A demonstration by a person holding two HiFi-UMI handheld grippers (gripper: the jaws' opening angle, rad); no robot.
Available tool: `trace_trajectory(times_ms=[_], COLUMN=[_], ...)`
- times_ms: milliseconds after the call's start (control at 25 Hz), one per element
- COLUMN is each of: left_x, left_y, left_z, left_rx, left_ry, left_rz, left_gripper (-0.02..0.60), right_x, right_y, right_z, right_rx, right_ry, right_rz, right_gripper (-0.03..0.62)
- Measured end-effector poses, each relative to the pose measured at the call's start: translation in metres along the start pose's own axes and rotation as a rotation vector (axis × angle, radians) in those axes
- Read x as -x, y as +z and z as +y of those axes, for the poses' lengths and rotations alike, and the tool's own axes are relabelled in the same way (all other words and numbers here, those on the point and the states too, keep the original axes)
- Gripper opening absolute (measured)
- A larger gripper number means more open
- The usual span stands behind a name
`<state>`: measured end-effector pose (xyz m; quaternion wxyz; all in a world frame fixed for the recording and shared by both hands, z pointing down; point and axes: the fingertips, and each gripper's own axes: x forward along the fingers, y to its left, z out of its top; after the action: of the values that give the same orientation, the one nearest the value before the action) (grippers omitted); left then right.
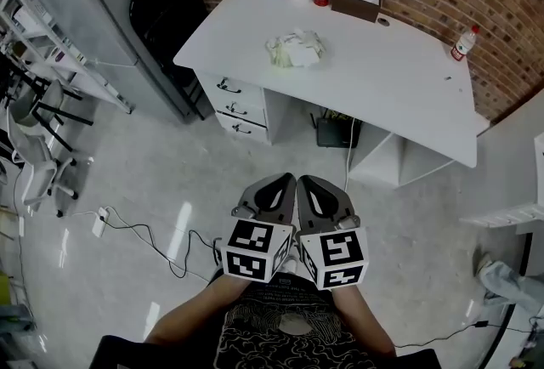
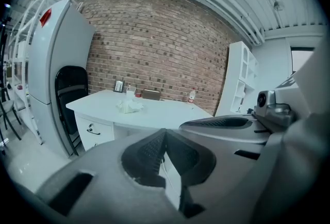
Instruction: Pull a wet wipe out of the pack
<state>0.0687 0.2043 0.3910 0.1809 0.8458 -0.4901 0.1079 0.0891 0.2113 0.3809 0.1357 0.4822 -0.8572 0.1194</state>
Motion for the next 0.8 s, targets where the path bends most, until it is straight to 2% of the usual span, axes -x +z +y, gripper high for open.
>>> trace_trajectory(times_ms=[480,800], left_x=[-0.063,-0.092], left_y=[0.039,0.062], left_z=[0.053,0.096], left_rx=[-0.001,0.000], left_ry=[-0.053,-0.086], left_rz=[0.023,0.033], left_gripper=[0.011,0.011], right_x=[-0.076,-0.128], right_y=[0.031,0.053], right_z=[-0.031,-0.037], right_rx=[-0.018,-0.014], right_ry=[-0.055,-0.090], right_rz=[0.036,0.057], right_gripper=[0.018,0.018])
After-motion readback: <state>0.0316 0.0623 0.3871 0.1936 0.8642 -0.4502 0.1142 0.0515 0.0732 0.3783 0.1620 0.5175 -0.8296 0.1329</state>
